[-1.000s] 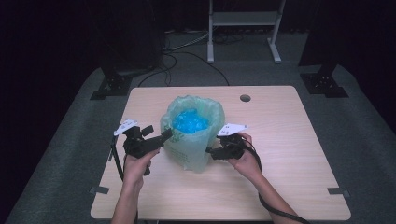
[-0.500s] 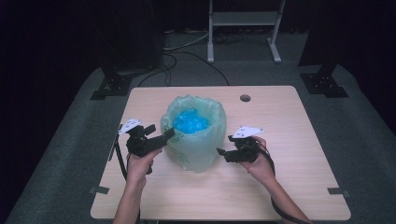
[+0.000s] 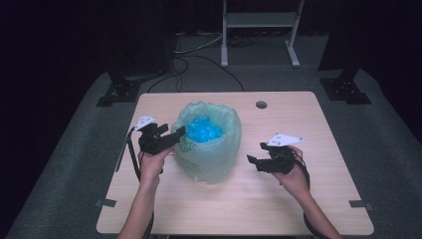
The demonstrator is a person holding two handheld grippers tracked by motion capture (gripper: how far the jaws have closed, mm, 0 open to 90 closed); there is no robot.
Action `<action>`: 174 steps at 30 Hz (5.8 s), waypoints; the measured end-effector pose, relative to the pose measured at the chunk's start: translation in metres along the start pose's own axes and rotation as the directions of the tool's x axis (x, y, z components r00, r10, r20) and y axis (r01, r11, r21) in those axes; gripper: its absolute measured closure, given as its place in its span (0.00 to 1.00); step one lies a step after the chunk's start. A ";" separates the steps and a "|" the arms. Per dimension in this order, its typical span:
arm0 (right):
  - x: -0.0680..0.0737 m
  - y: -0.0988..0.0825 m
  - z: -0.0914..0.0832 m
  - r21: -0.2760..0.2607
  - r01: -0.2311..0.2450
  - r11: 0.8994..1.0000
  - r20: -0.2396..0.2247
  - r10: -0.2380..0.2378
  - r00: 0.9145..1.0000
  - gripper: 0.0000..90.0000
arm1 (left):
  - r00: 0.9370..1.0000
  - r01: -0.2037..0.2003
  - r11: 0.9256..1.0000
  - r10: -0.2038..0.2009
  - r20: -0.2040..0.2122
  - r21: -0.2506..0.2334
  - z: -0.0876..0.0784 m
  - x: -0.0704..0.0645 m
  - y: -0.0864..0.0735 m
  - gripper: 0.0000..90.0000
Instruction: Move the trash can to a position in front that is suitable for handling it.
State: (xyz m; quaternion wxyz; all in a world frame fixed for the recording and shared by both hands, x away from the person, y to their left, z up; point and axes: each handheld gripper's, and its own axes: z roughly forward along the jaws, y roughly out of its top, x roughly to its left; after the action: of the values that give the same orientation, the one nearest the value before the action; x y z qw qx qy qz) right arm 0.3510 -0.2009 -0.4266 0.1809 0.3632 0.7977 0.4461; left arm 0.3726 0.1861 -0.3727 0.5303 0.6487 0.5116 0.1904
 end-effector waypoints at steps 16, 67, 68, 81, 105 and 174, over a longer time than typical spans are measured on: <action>-0.011 -0.011 -0.016 -0.045 -0.040 0.998 0.014 0.041 0.999 0.31 | 0.989 -0.088 0.996 0.090 -0.118 0.016 0.012 -0.011 0.012 0.69; 0.007 0.125 0.070 0.023 -0.267 0.963 0.099 0.264 0.960 0.41 | 0.989 -0.007 0.983 0.034 0.147 -0.185 -0.014 -0.013 -0.010 0.99; 0.007 0.125 0.070 0.019 -0.274 0.961 0.091 0.271 0.958 0.46 | 0.985 0.005 0.983 0.027 0.168 -0.186 -0.014 -0.013 -0.009 0.99; 0.014 0.139 0.062 -0.029 -0.256 0.966 0.123 0.258 0.958 0.87 | 0.971 0.061 0.976 -0.010 0.240 -0.207 -0.018 -0.014 -0.007 0.99; 0.049 0.166 0.051 -0.020 -0.206 0.978 -0.061 0.204 0.977 1.00 | 0.960 0.052 0.981 0.003 0.279 -0.189 -0.009 -0.025 -0.012 0.99; 0.053 0.160 0.073 0.029 -0.395 0.918 -0.295 0.386 0.874 1.00 | 0.946 0.209 0.964 -0.157 0.282 -0.164 -0.020 -0.007 -0.003 0.32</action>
State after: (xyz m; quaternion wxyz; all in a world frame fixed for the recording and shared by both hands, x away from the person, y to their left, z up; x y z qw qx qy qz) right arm 0.4270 -0.0648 -0.3293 -0.0280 0.4430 0.7188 0.5350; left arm 0.3527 0.1900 -0.3663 0.6695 0.5638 0.4733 0.0995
